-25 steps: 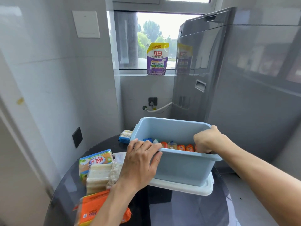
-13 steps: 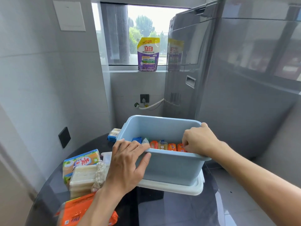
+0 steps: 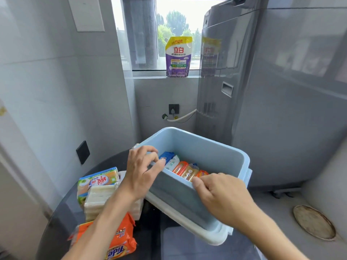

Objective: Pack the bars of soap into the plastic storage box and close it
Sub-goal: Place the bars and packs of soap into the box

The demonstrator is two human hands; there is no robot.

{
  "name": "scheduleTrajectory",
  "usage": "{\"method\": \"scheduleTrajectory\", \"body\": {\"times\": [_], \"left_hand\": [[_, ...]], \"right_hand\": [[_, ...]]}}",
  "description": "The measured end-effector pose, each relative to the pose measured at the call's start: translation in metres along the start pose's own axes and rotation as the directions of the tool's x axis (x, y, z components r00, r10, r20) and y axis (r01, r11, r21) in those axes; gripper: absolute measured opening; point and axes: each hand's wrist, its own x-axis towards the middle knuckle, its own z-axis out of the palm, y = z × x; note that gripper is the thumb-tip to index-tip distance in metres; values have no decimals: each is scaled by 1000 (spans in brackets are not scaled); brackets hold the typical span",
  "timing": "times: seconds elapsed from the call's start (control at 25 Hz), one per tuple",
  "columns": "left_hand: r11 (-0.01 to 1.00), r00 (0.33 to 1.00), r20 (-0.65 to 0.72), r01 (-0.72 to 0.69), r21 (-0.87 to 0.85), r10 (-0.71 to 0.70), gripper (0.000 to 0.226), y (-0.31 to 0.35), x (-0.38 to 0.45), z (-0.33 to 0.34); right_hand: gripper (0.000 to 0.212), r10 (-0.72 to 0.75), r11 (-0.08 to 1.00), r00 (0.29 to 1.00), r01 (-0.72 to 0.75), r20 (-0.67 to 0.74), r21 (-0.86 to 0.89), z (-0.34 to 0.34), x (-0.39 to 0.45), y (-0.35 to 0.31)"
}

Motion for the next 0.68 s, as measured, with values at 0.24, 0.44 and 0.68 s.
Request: {"method": "scheduleTrajectory", "body": {"times": [0.24, 0.44, 0.68], "left_hand": [[979, 963, 186, 204, -18, -197, 51, 0, 34, 1], [887, 922, 210, 374, -269, -325, 74, -6, 3, 1], [741, 928, 279, 365, -564, -245, 66, -7, -14, 12]], "right_hand": [[17, -11, 1000, 992, 14, -130, 25, 27, -11, -62], [46, -88, 995, 995, 89, -39, 33, 17, -5, -45], [61, 14, 997, 999, -18, -43, -80, 36, -1, -79]]}}
